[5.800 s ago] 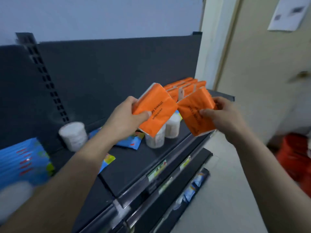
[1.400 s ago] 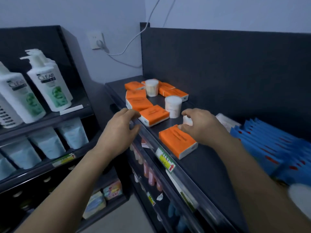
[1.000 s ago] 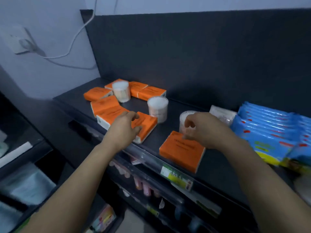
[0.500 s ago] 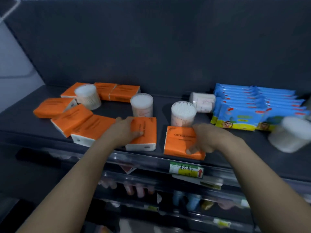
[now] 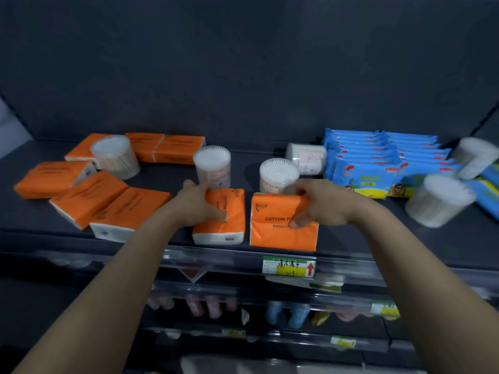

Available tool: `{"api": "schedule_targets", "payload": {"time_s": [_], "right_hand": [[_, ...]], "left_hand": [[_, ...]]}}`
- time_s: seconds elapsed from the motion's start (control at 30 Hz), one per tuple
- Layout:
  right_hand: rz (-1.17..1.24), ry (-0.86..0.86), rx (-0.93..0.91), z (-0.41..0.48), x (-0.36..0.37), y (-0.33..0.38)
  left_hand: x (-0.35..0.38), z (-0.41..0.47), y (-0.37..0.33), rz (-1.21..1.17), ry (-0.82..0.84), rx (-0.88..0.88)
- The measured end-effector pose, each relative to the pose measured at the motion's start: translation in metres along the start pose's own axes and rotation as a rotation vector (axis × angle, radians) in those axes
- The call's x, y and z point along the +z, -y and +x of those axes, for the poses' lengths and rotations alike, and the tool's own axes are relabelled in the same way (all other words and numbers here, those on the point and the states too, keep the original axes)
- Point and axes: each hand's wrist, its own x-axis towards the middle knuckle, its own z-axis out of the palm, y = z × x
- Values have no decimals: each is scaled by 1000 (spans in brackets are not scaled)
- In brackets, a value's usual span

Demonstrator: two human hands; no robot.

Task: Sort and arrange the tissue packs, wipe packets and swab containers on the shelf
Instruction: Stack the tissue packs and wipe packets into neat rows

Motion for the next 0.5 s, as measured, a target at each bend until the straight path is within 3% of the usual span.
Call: {"api": "schedule_targets", "payload": {"time_s": [0.17, 0.5], "right_hand": [[60, -1, -48, -6, -3, -3], [186, -85, -192, -32, -31, -27]], "left_hand": [[4, -5, -3, -141, -5, -48], [12, -38, -26, -541, -191, -137]]}}
